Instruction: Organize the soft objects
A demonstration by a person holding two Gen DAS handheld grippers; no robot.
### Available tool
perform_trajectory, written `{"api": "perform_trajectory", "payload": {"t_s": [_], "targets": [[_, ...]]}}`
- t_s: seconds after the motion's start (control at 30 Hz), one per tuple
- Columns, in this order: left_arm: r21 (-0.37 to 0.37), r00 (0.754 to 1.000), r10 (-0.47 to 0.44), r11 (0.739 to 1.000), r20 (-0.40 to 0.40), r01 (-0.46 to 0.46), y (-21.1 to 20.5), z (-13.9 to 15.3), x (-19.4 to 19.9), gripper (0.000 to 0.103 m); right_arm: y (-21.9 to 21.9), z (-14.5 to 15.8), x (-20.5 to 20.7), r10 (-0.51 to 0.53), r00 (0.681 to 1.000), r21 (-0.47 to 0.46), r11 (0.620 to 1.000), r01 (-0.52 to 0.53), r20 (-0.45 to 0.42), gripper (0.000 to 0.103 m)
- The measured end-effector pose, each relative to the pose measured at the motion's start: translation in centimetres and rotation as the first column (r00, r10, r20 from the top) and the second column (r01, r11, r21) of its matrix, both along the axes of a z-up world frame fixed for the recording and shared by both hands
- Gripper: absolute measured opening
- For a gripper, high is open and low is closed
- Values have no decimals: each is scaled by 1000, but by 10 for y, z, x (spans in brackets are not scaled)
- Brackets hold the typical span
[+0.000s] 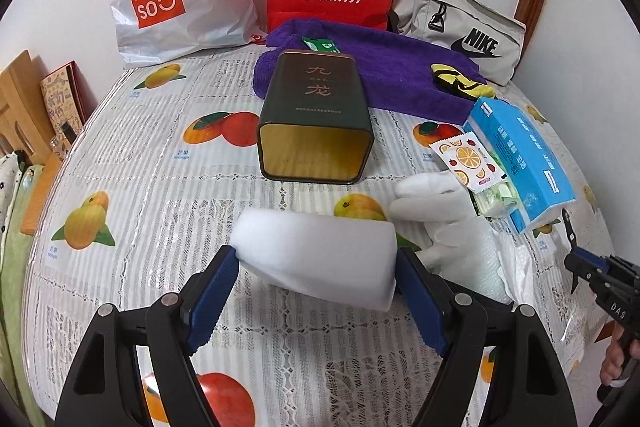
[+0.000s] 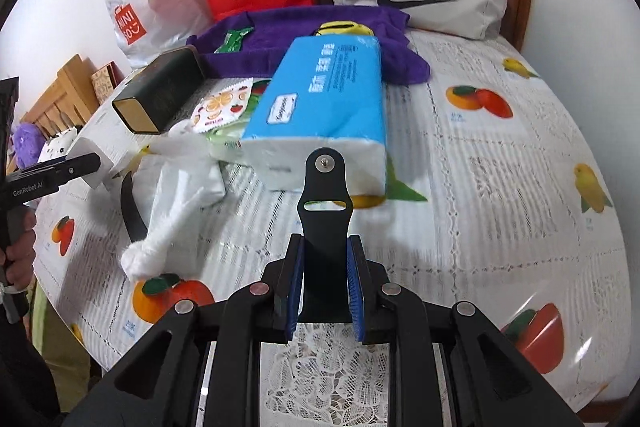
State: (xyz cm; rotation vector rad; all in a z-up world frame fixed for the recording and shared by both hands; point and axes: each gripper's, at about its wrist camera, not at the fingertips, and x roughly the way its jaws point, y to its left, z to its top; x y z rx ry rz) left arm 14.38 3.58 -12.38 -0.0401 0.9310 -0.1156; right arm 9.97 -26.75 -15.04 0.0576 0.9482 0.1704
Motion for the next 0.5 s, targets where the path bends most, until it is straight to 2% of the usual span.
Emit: {"api": "perform_trajectory", "payload": {"t_s": [0.5], "targets": [[-20,1000,14,1000,-9,-14,-5,20,2,78,-3,6,-3,34,999,42,999,-33,-19,21]]}}
